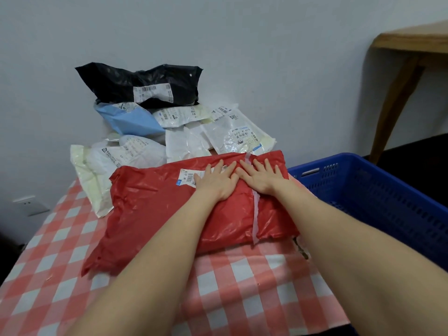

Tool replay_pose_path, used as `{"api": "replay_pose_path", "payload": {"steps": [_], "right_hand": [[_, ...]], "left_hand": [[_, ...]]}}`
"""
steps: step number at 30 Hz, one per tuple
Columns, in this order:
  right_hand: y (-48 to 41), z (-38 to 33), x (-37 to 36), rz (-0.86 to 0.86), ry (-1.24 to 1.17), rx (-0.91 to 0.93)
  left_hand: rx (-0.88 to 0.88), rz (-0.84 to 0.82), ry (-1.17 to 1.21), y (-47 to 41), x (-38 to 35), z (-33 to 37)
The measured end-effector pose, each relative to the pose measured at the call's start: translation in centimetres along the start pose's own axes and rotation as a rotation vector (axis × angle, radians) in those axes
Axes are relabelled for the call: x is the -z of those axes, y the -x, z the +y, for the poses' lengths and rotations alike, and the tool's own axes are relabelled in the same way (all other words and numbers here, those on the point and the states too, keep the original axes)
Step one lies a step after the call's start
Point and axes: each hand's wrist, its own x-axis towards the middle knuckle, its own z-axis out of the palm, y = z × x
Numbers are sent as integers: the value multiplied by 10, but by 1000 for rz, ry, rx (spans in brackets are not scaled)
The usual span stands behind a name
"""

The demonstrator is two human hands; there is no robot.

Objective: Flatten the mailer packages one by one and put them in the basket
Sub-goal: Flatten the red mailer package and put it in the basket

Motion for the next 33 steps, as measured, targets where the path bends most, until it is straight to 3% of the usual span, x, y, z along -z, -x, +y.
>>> {"api": "replay_pose_path", "payload": {"steps": [5, 7, 9, 11, 14, 18, 28, 33], "right_hand": [[-1, 0, 5, 6, -25, 9], [0, -4, 15, 116, -60, 29], [0, -10, 26, 334, -44, 13], [-3, -17, 36, 429, -30, -45], [-13, -25, 40, 319, -57, -99], [-25, -32, 37, 264, -24, -143], [-26, -58, 62, 544, -53, -139], [-31, -72, 65, 565, -180, -132]], "left_hand": [[-65, -43, 78, -7, 8, -8], [-80, 111, 125, -5, 21, -19], [1, 324, -6, -2, 36, -33], [120, 333, -114, 1, 50, -46], [207, 212, -160, -1, 55, -60], [180, 279, -214, -4, 46, -69], [199, 618, -109, -2, 82, -73], [293, 474, -38, -5, 89, -75]]}}
